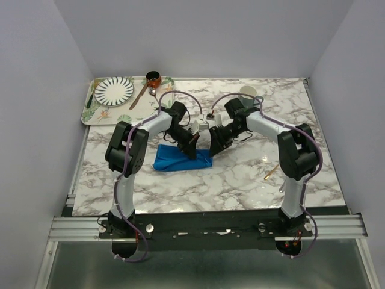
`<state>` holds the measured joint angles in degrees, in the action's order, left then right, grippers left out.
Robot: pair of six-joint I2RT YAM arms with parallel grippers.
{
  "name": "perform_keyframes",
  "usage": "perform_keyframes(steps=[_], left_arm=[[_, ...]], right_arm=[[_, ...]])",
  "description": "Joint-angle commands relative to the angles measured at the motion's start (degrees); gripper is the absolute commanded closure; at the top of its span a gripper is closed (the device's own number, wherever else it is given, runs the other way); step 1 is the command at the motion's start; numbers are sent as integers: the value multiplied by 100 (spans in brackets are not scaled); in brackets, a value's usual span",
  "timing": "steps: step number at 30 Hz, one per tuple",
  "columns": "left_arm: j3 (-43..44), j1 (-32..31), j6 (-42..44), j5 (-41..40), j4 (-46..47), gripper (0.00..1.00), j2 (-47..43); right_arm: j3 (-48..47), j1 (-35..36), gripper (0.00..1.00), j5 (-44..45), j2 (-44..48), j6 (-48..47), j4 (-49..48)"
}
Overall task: Fold the napkin into a case and place the utensils inside
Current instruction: Fold the 2/3-rectangle-folded napkin at the center of the board.
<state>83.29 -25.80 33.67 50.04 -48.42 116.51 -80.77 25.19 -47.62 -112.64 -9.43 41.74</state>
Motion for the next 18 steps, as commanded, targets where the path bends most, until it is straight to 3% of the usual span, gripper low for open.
perform_keyframes(steps=[1, 18], left_arm=[[355, 110, -606, 804, -352, 100, 433], [830, 655, -1521, 1350, -352, 100, 1304]], right_arm=[[114, 109, 53, -196, 172, 126, -693], [678, 539, 47, 392, 384, -296, -1906]])
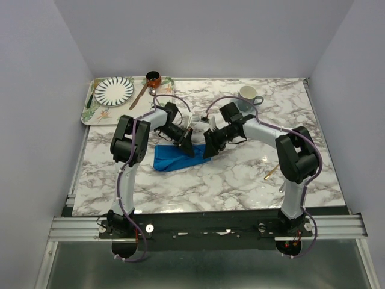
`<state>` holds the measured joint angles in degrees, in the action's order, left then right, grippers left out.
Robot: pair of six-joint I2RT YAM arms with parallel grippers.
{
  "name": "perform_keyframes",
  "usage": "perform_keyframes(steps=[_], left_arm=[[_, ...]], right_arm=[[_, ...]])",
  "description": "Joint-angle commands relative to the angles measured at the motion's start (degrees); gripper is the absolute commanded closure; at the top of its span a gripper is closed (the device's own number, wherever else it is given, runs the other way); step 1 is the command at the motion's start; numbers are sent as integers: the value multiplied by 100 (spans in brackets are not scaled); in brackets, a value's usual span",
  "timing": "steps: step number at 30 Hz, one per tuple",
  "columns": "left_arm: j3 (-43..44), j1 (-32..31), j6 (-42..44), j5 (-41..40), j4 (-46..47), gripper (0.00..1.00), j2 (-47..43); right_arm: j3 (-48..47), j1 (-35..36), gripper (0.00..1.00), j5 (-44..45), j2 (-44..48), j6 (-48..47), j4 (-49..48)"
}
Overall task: Fold the napkin into a case and place the utensils inside
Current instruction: Fold the 2/3-rectangle-folded napkin at the center of the board.
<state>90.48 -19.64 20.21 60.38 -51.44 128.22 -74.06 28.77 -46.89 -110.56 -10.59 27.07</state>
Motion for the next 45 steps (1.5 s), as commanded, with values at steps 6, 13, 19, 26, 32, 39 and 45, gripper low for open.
perform_keyframes(steps=[6, 13, 19, 26, 32, 39, 45], left_arm=[[58, 65, -245, 413, -59, 100, 185], [93, 153, -368, 483, -50, 100, 273], [128, 294, -632, 650, 55, 100, 282], [154, 399, -869, 686, 117, 100, 440], [172, 435, -913, 616, 108, 100, 519], [181, 470, -1080, 755, 134, 100, 572], [198, 514, -1265, 809, 222, 100, 642]], right_arm=[[-205, 286, 48, 830, -79, -48, -553], [-284, 357, 53, 1103, -255, 39, -826], [-425, 401, 73, 1376, -536, 171, -747], [-390, 401, 58, 1060, -493, 338, -729], [-468, 401, 50, 805, -449, 461, -782], [-732, 445, 52, 971, -756, 461, -686], [-680, 541, 59, 1059, -844, 382, -677]])
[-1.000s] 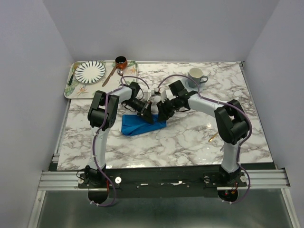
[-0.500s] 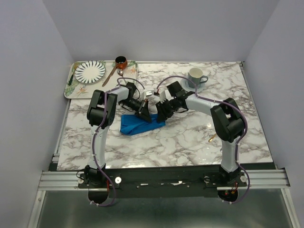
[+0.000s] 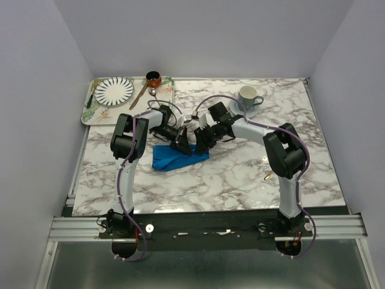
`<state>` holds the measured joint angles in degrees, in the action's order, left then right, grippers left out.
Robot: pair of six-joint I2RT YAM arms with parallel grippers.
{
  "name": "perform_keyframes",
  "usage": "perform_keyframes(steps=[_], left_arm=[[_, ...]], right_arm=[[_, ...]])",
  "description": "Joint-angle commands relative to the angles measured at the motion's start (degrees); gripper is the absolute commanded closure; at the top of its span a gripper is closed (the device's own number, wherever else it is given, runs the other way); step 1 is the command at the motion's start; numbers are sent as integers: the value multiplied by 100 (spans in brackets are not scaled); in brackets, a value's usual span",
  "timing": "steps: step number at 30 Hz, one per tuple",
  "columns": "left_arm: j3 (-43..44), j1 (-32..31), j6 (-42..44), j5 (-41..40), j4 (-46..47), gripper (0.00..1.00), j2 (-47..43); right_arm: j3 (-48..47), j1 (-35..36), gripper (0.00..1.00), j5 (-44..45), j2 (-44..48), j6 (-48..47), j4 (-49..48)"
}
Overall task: Fold the napkin into a case and place the utensils inside
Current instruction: Fold the 2/3-rectangle-folded napkin at the center of the board.
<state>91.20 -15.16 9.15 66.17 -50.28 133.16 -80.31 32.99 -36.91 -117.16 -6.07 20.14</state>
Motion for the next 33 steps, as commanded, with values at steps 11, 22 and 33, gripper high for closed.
perform_keyframes(steps=[11, 22, 33], left_arm=[[-321, 522, 437, 256, 123, 60, -816], [-2237, 1111, 3178, -1632, 397, 27, -3656], [-2475, 1059, 4218, -2275, 18, 23, -3842]], right_arm=[[-11, 120, 99, 351, -281, 140, 104], [-221, -135, 99, -351, -377, 852, 218], [-151, -416, 99, -880, -175, 1476, -133]])
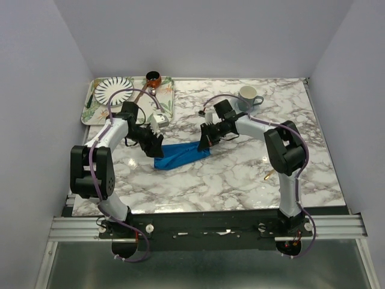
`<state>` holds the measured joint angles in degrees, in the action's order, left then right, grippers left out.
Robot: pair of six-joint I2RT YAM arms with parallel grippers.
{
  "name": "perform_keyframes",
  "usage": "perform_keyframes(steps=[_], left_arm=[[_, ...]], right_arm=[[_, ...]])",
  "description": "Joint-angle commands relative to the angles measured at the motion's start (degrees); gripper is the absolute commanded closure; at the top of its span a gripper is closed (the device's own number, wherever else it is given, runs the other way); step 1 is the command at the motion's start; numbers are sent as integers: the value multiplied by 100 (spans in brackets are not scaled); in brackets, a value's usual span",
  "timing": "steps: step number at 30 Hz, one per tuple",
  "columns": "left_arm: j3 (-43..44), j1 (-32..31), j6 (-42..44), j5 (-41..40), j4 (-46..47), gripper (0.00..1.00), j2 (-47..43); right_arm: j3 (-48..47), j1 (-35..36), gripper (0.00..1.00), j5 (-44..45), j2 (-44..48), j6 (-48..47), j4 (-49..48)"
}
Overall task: Fold the napkin into a case and place the utensils inside
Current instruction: Fold the 2/3-rectangle-folded napkin at the center of the board.
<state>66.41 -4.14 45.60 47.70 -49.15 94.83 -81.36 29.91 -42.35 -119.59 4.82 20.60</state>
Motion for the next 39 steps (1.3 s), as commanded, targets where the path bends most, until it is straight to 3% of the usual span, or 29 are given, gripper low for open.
perform_keyframes(steps=[1, 6, 10, 19, 22, 26, 32, 36, 39], left_arm=[[12, -69, 607, -428, -104, 17, 1], [-93, -437, 529, -569, 45, 16, -69], [-479, -850, 153, -1015, 728, 16, -254], [-648, -1493, -482, -1650, 1636, 25, -61], [-446, -1546, -649, -1764, 1636, 37, 167], [-42, -1537, -658, -1747, 1277, 64, 571], [249, -1546, -219, -1326, 468, 88, 897], [214, -1546, -26, -974, 125, 100, 784], [74, -1555, 71, -780, -69, 100, 626]], right_arm=[[-46, -117, 99, -336, 50, 432, -214], [-37, -205, 99, -344, -64, 652, -311], [-64, -240, 99, -292, -161, 775, -328], [-73, -275, 99, -248, -293, 933, -346], [-82, -293, 99, -221, -310, 951, -346], [-55, -302, 99, -291, -328, 942, -346], [59, -302, 99, -353, -240, 784, -337], [261, -302, 99, -520, 13, 687, -337], [558, -284, 99, -625, 234, 696, -346]])
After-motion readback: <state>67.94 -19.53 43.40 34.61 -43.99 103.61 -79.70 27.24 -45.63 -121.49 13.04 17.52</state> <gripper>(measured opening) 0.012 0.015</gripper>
